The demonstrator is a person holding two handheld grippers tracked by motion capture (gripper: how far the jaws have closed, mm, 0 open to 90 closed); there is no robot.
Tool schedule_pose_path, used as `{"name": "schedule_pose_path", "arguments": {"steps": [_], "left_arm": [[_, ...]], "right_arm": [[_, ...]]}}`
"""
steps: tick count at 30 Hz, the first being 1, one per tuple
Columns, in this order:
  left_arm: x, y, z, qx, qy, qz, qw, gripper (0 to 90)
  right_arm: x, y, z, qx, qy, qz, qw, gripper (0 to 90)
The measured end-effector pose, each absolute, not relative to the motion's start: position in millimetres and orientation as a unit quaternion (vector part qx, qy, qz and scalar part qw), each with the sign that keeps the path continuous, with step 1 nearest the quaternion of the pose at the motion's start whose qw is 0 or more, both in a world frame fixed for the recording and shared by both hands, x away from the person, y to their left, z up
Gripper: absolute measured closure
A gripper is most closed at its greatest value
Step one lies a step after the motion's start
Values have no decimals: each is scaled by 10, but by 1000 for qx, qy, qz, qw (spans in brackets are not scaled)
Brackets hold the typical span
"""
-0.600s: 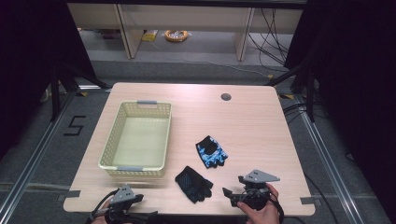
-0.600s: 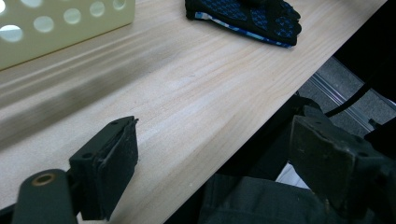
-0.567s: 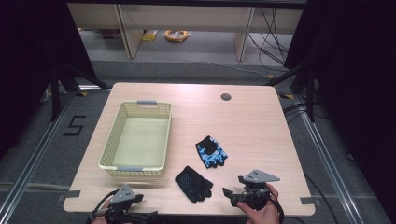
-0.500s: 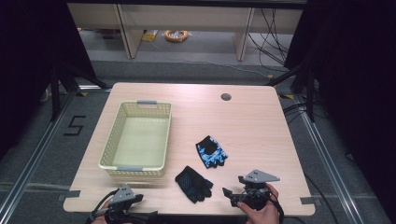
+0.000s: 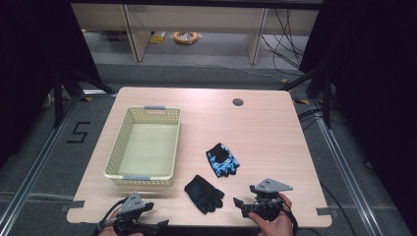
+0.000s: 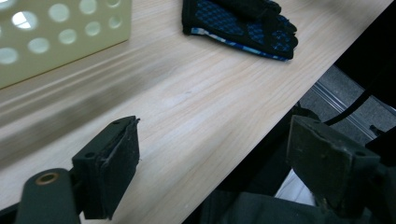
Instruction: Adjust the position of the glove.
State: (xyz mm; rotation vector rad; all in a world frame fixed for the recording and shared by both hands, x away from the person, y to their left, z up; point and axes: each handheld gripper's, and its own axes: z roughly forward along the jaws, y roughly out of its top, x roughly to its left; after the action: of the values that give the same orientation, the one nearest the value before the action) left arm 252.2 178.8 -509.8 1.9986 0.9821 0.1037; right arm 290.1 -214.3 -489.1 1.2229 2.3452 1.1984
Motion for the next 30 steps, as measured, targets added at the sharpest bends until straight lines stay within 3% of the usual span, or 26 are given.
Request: {"name": "schedule_pose_path", "arguments": {"steps": [6, 16, 30], "left_arm": [[2569, 1688, -5089, 807, 386, 45, 444, 187], [2734, 1476, -5013, 812, 366, 52, 452, 237], [2999, 1111, -5017, 828, 352, 58, 432, 268]], "right_arm": [[2893, -2121, -4871, 417, 805, 405, 118, 286], [2895, -1990, -4837, 391, 819, 403, 115, 419], [3006, -1893, -4852, 376, 833, 390, 112, 478]]}}
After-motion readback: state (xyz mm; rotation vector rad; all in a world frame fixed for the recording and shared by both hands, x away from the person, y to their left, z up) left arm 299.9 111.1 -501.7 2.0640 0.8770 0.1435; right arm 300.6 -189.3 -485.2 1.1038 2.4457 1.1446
